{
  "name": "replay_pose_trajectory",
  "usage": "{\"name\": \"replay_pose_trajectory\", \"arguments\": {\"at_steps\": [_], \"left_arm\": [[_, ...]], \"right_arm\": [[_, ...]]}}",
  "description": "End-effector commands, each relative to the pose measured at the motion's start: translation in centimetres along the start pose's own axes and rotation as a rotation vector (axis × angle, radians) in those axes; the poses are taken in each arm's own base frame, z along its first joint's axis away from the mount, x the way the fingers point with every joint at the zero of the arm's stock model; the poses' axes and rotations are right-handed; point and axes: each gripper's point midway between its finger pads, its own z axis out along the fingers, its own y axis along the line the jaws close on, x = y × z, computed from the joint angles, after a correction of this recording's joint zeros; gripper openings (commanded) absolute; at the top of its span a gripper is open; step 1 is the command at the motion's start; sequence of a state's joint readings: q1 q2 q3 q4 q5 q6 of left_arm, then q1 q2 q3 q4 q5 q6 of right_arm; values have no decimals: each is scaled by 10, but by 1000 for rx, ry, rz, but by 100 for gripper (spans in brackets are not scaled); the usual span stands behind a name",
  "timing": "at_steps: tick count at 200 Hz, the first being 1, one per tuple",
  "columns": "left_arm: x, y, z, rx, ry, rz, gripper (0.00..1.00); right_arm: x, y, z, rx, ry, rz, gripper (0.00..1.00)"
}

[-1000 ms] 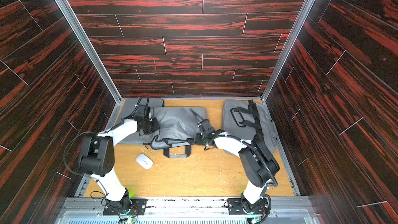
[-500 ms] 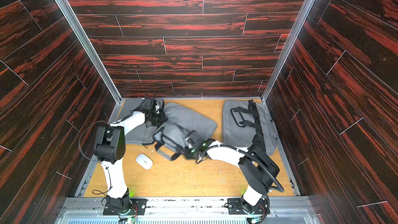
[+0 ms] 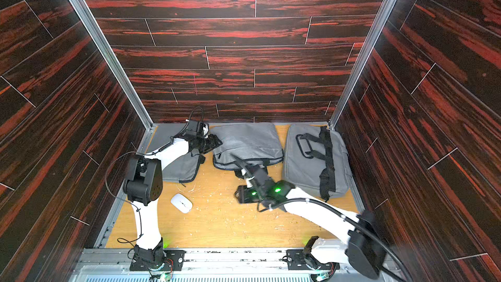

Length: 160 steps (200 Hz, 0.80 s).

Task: Put the mouse into the laptop bag
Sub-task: Adjust the zippered laptop bag at the center of the board.

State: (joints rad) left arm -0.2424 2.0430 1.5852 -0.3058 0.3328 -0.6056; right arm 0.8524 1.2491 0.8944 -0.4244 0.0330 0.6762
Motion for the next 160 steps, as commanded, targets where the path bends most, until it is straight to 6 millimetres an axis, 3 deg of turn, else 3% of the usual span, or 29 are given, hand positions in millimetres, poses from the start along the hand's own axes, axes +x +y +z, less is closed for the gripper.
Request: {"name": "replay_pose_trajectory", "arguments": {"at_steps": [1, 38, 50, 52, 74, 88, 112, 132, 160], "left_arm": [[-20, -36, -54, 53, -98, 75, 64], [-7, -32, -80, 32, -120, 76, 76], [1, -23, -83, 3, -114, 62, 78], [0, -27, -91, 11, -129, 67, 79], [18, -27, -98, 24, -115, 55, 79], [37, -25, -93, 20, -79, 61, 78], [67, -16, -83, 10, -23, 54, 77], [82, -9, -77, 23, 9, 24, 77], [100, -3, -75, 23, 53, 15, 77]], "right_arm": [[-24, -57, -16, 171, -79, 3, 61], [-109, -116, -20, 174, -220, 114, 64], [-138, -137, -15, 216, -239, 126, 65], [-143, -140, -15, 224, -243, 122, 65], [-185, -186, 8, 359, -203, 122, 66], [-209, -202, 25, 374, -195, 114, 66], [-235, -226, 54, 395, -178, 129, 66], [-245, -243, 79, 404, -144, 153, 67], [-233, -249, 117, 341, -41, 185, 64]]}}
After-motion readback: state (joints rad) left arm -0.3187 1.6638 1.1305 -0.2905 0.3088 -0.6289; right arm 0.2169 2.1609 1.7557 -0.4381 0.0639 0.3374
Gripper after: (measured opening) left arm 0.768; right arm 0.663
